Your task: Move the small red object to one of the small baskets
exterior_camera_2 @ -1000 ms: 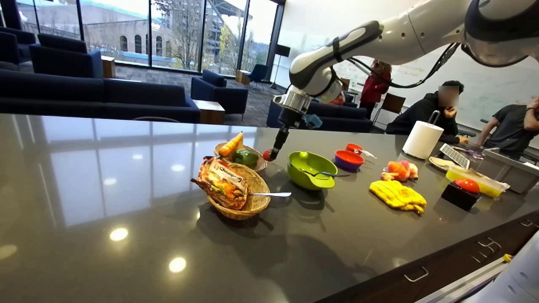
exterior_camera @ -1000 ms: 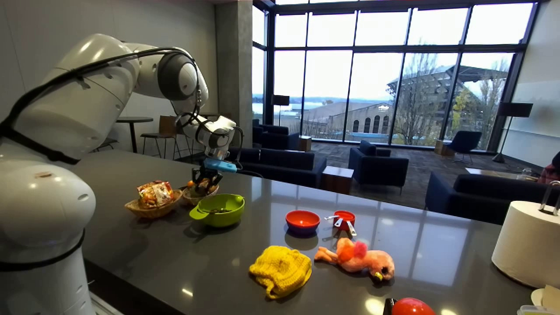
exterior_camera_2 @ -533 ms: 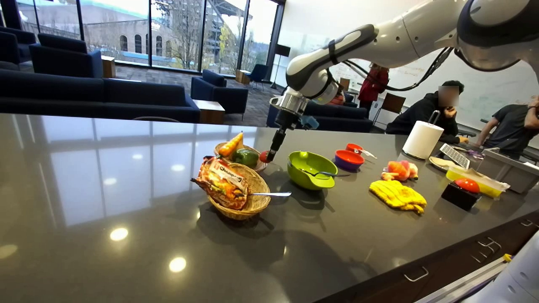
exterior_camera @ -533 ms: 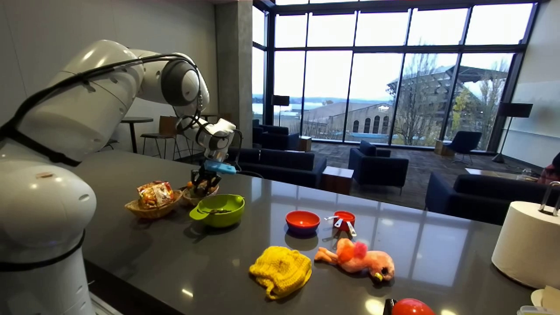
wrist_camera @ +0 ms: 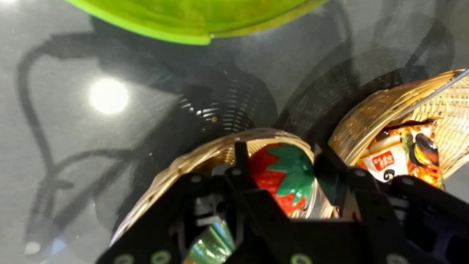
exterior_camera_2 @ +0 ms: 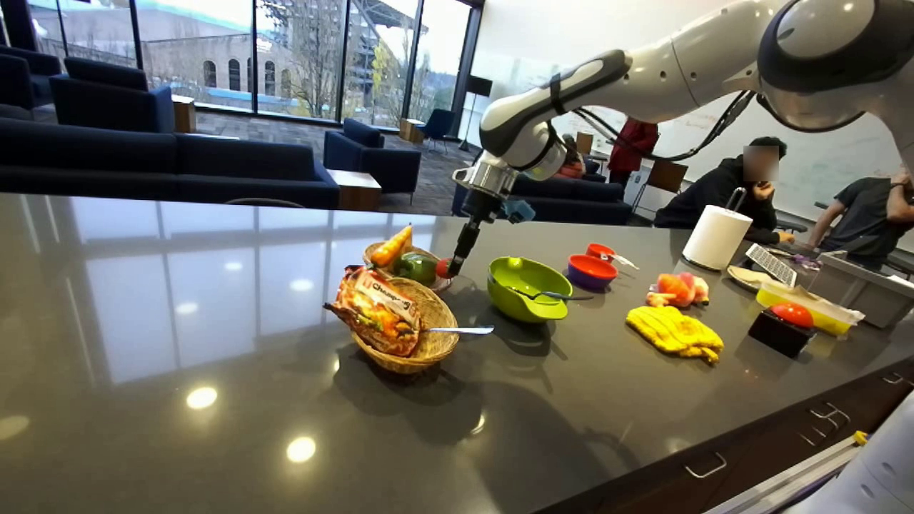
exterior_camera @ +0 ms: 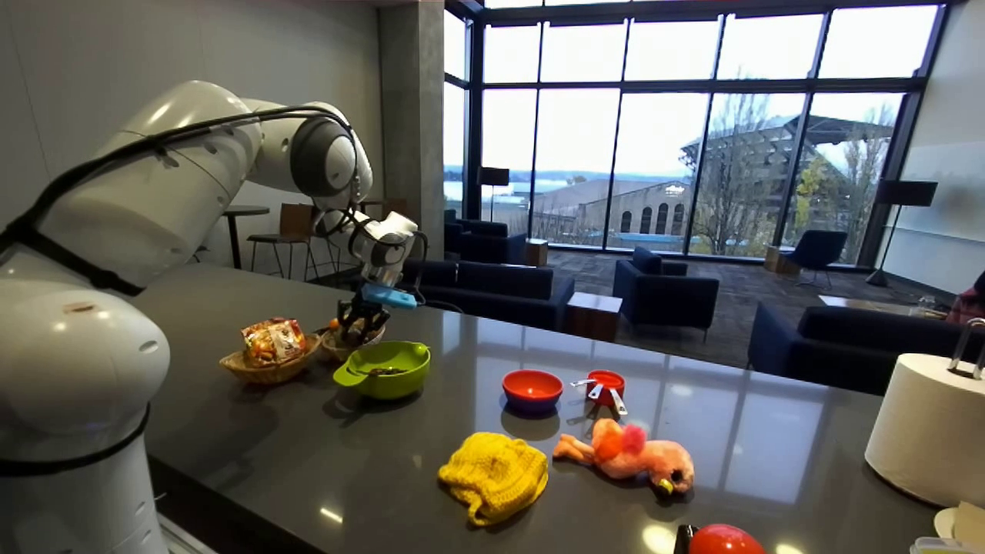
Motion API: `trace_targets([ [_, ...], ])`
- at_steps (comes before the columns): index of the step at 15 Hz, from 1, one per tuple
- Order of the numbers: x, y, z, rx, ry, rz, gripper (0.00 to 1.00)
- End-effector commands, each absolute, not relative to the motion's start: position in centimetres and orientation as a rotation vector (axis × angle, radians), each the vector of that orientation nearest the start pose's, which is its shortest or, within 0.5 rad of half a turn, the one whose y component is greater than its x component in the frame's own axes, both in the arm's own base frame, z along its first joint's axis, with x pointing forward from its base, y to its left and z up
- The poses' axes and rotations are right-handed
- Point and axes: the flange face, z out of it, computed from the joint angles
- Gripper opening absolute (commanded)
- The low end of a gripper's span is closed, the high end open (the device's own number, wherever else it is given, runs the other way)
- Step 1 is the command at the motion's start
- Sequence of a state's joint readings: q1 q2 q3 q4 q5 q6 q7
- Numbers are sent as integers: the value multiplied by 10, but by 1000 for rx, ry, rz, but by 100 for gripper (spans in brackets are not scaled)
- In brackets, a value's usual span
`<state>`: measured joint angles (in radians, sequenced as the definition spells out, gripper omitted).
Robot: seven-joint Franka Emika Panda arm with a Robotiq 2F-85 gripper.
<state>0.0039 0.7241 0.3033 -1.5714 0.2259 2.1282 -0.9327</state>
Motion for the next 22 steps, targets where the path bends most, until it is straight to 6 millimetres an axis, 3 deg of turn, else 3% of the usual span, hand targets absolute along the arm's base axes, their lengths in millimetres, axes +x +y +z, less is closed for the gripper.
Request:
trace_targets([
  [1,666,191,221,-2331,-1364,31,23],
  [9,668,190,214,-2319,-1359,57,23],
  [10,668,190,214,-2319,-1358,58,63],
  [11,669,190,215,-2319,-1359,58,74],
  [15,671,191,220,-2323,-1365,49,97],
  [22,674,177,246,-2396,-1337,-13,100],
])
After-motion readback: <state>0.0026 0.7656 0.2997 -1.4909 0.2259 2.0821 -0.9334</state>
